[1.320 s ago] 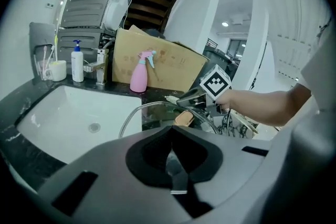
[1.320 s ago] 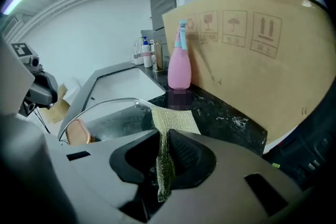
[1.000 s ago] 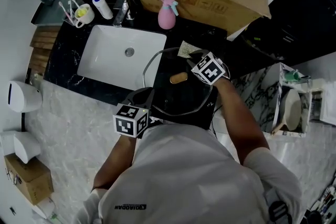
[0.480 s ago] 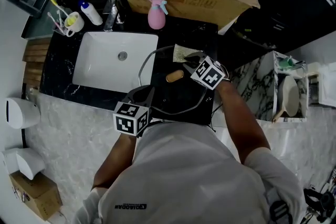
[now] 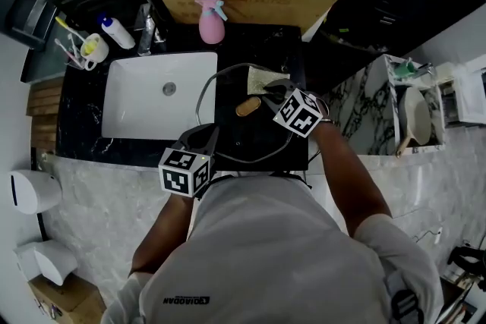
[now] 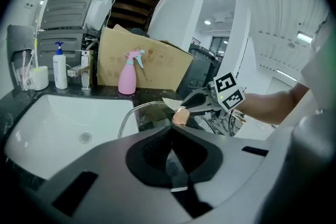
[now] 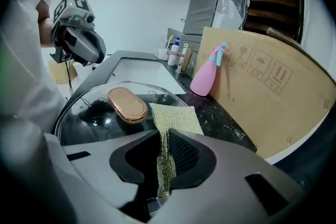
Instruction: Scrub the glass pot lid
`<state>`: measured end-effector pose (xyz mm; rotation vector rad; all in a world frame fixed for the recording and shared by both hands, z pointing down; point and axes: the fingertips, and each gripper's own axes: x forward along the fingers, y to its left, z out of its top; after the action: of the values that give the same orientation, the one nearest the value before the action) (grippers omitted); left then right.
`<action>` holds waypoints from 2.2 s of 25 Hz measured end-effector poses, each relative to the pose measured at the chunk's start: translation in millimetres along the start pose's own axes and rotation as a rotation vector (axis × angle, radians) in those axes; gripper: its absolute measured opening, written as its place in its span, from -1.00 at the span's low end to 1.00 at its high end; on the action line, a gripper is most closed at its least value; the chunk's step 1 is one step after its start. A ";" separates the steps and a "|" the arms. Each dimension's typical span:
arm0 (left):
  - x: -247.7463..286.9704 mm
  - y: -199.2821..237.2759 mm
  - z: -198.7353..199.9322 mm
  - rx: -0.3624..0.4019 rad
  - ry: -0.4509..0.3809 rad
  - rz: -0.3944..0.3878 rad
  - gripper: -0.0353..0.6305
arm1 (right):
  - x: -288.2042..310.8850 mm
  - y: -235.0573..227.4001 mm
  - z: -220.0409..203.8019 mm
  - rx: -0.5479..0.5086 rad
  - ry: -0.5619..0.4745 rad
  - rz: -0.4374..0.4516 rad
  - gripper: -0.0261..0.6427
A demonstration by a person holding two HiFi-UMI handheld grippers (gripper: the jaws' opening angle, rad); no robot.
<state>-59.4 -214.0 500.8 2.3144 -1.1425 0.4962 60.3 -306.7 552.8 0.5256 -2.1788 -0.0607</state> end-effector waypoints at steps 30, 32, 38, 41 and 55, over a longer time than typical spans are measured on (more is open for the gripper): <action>-8.8 1.2 -29.0 0.091 0.060 -0.176 -0.85 | -37.6 44.5 -31.0 0.259 0.103 -0.306 -0.68; -10.2 2.2 -30.4 0.093 0.062 -0.184 -0.85 | -39.5 50.7 -30.7 0.278 0.119 -0.325 -0.68; -13.6 1.3 -35.4 0.107 0.063 -0.208 -0.85 | -42.3 74.3 -27.6 0.332 0.130 -0.365 -0.68; -14.2 0.6 -40.3 0.108 0.069 -0.214 -0.85 | -41.7 86.3 -23.7 0.351 0.116 -0.354 -0.68; -23.3 -16.7 -54.3 0.117 0.072 -0.233 -0.85 | -36.5 145.7 3.3 0.293 0.016 -0.201 -0.65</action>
<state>-64.6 -159.0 527.6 2.4685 -0.8161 0.5666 26.4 -160.3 556.4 0.9068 -2.1239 0.1560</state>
